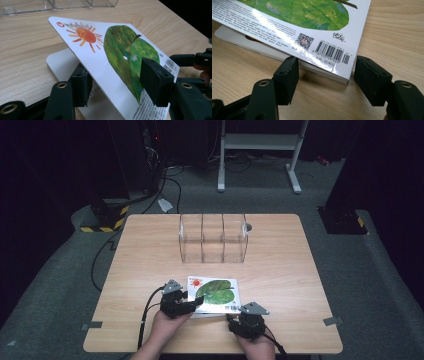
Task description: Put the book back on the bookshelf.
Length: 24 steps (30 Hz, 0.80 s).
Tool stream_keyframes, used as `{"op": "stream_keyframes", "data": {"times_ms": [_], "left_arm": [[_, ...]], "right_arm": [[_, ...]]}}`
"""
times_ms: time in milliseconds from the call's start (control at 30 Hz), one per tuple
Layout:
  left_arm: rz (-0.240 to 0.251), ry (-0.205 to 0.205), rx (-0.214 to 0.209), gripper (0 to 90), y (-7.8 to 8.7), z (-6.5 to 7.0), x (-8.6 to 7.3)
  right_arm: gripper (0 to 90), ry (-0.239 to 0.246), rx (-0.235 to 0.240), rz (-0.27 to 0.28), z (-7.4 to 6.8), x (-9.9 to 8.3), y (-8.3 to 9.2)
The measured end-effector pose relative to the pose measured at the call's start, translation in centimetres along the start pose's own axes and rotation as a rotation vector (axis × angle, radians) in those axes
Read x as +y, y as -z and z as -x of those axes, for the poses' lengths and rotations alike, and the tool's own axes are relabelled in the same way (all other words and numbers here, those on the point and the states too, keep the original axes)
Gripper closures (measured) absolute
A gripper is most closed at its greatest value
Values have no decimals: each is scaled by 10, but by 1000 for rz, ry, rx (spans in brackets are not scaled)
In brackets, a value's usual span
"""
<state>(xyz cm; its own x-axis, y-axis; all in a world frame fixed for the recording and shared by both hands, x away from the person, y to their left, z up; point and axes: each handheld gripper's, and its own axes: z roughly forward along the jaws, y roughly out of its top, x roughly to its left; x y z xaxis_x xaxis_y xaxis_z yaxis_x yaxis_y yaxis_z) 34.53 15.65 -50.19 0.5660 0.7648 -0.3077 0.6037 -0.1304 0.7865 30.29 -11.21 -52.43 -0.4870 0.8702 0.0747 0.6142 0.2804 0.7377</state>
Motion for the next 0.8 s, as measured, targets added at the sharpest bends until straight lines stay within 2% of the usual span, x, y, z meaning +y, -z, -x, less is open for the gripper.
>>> {"op": "stream_keyframes", "data": {"times_ms": [33,133,333,467,533,567,800], "left_arm": [[-3,-23,6,443,1,0,0],[-4,-38,7,485,4,0,1],[-41,-36,-4,535,4,-4,-1],[-57,-62,1,545,3,-5,-1],[-58,-69,6,551,3,-4,-1],[-61,-87,13,559,3,-4,-2],[-55,-111,16,607,2,-4,-2]], "right_arm": [[363,7,-7,-1,-1,0,0],[362,19,-15,-1,-1,0,0],[342,39,-13,-8,-4,-1,1],[338,42,5,3,-3,-2,3],[342,41,13,19,-2,-3,6],[342,38,20,24,-1,-4,7],[341,10,33,43,1,-5,10]]}}
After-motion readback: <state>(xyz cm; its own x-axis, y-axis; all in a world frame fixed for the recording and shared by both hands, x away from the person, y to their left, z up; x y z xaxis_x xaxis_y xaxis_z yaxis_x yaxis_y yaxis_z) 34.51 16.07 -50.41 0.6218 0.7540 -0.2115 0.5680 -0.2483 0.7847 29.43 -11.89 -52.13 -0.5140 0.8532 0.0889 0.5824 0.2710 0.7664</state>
